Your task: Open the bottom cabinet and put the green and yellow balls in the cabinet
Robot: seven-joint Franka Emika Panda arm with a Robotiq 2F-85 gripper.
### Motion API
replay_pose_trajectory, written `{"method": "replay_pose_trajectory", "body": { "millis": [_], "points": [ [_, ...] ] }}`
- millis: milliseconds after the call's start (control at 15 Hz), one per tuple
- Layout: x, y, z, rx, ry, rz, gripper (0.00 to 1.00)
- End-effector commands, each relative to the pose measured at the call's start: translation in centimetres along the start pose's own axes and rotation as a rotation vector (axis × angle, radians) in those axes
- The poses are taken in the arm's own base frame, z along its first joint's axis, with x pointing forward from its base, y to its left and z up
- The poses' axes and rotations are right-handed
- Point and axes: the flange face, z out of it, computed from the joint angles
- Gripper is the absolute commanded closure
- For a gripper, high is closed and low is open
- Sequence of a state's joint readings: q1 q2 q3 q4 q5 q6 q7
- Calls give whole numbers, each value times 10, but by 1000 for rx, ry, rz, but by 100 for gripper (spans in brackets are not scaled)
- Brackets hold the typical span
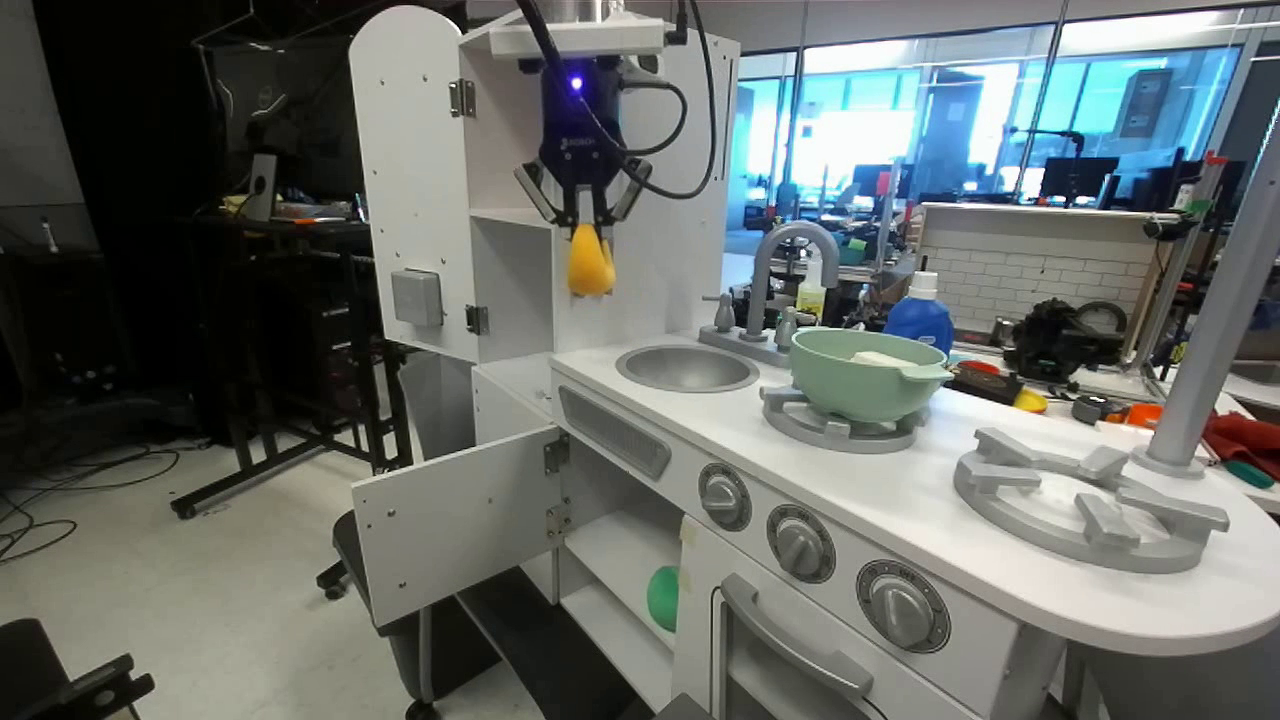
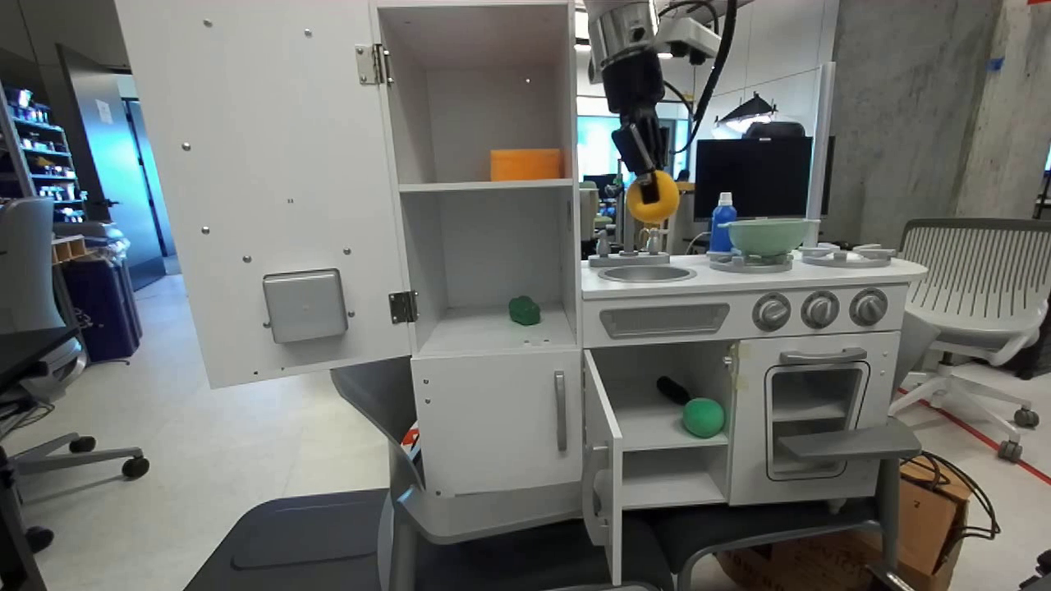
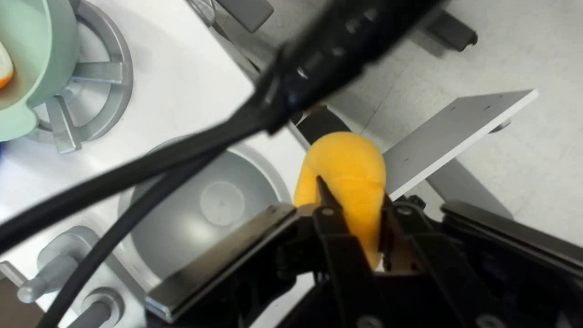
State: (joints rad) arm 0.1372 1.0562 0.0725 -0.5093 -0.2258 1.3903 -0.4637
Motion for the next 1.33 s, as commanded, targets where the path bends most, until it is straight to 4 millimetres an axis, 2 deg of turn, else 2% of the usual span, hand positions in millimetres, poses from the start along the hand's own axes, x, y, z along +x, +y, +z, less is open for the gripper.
{"method": "replay_pose_trajectory", "body": {
  "millis": [0, 267, 600, 867, 1267],
  "points": [
    [-18, -20, -11, 61, -116, -158, 95],
    [-26, -53, -5, 128, -248, -319, 95],
    [-48, -91, 3, 237, -408, -475, 95],
    [-63, -144, 31, 300, -590, -567, 95],
    [-90, -226, 86, 294, -833, -668, 95]
  ]
}}
